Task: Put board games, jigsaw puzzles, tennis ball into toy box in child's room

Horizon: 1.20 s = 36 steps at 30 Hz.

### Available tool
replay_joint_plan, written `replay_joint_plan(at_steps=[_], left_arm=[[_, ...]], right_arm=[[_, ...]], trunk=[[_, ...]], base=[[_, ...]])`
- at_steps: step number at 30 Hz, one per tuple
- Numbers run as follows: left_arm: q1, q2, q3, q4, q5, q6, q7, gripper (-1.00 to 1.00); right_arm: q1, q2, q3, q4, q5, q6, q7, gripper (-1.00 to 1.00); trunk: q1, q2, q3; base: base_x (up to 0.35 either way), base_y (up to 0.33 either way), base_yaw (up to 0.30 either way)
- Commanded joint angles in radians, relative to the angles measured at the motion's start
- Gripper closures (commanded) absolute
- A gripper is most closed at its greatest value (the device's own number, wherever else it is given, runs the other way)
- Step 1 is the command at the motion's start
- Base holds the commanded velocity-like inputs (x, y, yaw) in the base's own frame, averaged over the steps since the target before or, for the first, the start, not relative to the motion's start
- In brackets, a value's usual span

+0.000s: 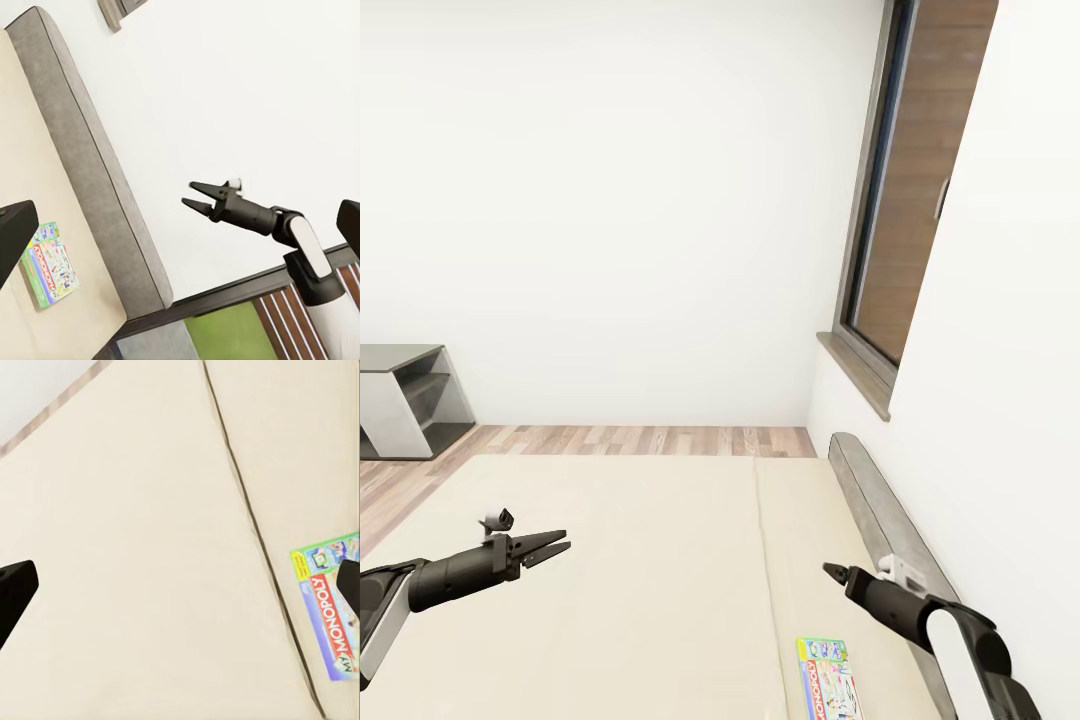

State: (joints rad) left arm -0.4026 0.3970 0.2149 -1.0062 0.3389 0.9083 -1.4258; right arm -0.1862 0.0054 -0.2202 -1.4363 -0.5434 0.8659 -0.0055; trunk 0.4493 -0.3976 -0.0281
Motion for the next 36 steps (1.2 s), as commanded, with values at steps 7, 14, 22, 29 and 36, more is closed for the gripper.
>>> replay_joint_plan(at_steps=[7, 14, 22, 29, 36], left_arm=[[-0.001, 0.0, 0.0, 0.0, 0.002, 0.011, -0.002, -1.0], [-0.001, 0.0, 0.0, 0.0, 0.003, 0.011, -0.002, -1.0], [-0.001, 0.0, 0.0, 0.0, 0.003, 0.011, -0.002, -1.0], [-0.001, 0.0, -0.001, 0.0, 0.003, 0.011, -0.002, -1.0], [-0.001, 0.0, -0.001, 0.0, 0.004, 0.011, -0.003, -1.0]], right_arm=[[-0.006, 0.0, 0.015, 0.002, -0.003, 0.007, -0.068, -1.0], [-0.008, -0.002, 0.05, 0.006, -0.003, 0.004, -0.151, -1.0], [-0.008, -0.001, 0.06, 0.008, -0.002, 0.004, -0.2, -1.0], [-0.019, -0.002, 0.062, 0.049, -0.001, 0.004, -0.234, -1.0], [-0.082, -0.002, 0.063, 0.175, 0.018, 0.0, -0.252, -1.0]], trunk=[[0.001, -0.002, -0.002], [0.001, -0.002, -0.002], [0.001, -0.002, -0.002], [0.001, -0.002, -0.003], [0.001, -0.002, -0.006]], base=[[0.0, 0.0, 0.0], [0.0, 0.0, 0.0], [0.0, 0.0, 0.0], [0.0, 0.0, 0.0], [0.0, 0.0, 0.0]])
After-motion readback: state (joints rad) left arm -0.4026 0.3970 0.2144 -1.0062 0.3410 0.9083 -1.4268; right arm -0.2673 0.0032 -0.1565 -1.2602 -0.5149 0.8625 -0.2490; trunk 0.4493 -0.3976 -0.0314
